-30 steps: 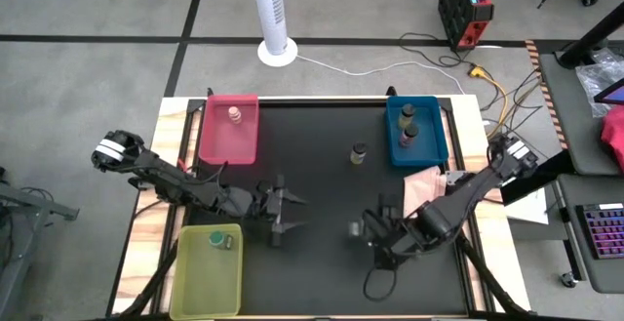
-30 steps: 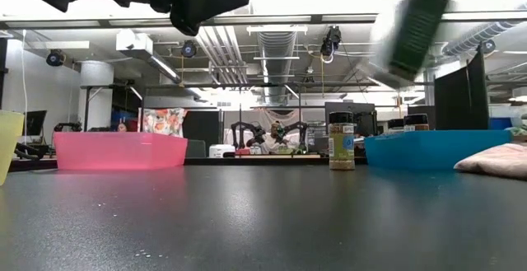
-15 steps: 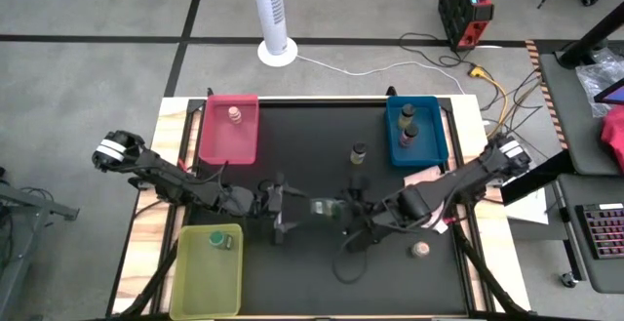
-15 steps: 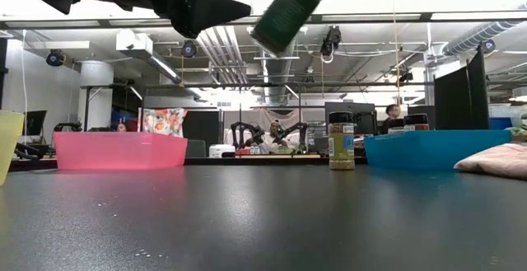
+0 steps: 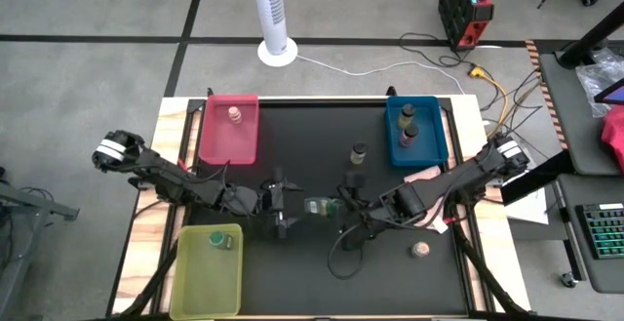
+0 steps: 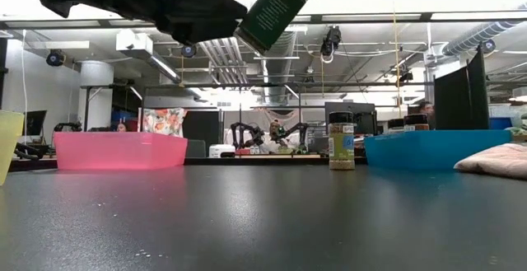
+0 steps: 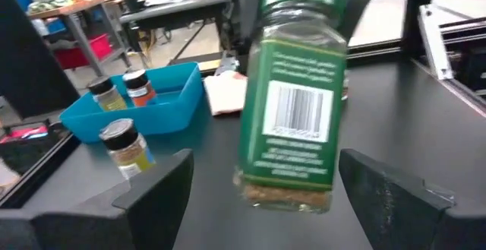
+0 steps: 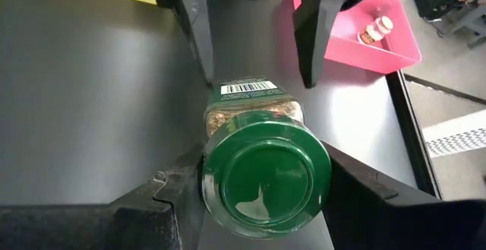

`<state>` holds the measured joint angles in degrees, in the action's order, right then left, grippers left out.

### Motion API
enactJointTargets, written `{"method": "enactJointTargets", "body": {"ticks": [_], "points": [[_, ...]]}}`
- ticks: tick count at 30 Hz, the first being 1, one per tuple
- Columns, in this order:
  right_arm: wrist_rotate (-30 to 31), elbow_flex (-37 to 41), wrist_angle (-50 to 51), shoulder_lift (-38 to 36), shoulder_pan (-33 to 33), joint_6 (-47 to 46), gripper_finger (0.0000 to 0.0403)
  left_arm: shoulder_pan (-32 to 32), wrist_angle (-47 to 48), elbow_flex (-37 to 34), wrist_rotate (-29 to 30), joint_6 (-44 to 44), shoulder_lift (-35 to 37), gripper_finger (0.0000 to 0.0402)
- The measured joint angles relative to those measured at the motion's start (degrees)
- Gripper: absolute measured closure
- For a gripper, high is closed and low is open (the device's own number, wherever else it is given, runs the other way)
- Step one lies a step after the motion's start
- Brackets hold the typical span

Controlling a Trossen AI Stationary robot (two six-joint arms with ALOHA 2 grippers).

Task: Sort spices by type
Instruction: Put the green seasoning into the yellow bin

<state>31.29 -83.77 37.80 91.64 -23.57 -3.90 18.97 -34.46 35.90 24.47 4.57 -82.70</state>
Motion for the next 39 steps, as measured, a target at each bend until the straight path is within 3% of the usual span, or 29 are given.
{"method": "enactJointTargets", "body": {"ticks": [14,17,21,25,27,31,33,36,39], "points": [[-1.5,0.0,-2.1,0.0,0.0,0.0,0.0207,0.0,-4.6,3.7,-0.6,2.1,-8.3,0.0100],[-1.9,0.0,-2.1,0.0,0.0,-0.1,0.0207,0.0,-4.5,4.8,-0.6,3.5,-9.6,0.0135],[-1.8,0.0,-2.1,0.0,0.0,-0.7,0.0207,0.0,-4.4,4.8,0.5,4.4,-10.2,0.0225],[-1.9,0.0,-2.5,0.0,0.0,-1.8,0.0207,0.0,-4.5,4.1,0.3,4.5,-9.3,0.0225],[-1.7,0.0,-2.8,0.0,0.0,-2.5,0.0181,0.1,-4.7,3.9,0.3,4.4,-8.7,0.0225],[-1.2,0.0,-1.5,-1.7,0.0,-5.0,0.0068,1.1,-9.4,3.0,0.3,5.9,-8.3,0.0225],[-1.2,0.3,-1.4,-3.6,-0.1,-7.2,0.0033,2.0,-15.3,1.5,-1.5,7.0,-8.2,0.0225],[-0.7,2.8,-2.7,-6.3,-0.8,-8.1,0.0014,2.8,-25.8,-2.3,-4.7,8.0,-8.0,0.0225],[-0.5,8.7,-10.4,-8.3,-2.0,-6.9,0.0016,3.5,-33.2,-5.8,-6.1,8.0,-7.9,0.0225]]}}
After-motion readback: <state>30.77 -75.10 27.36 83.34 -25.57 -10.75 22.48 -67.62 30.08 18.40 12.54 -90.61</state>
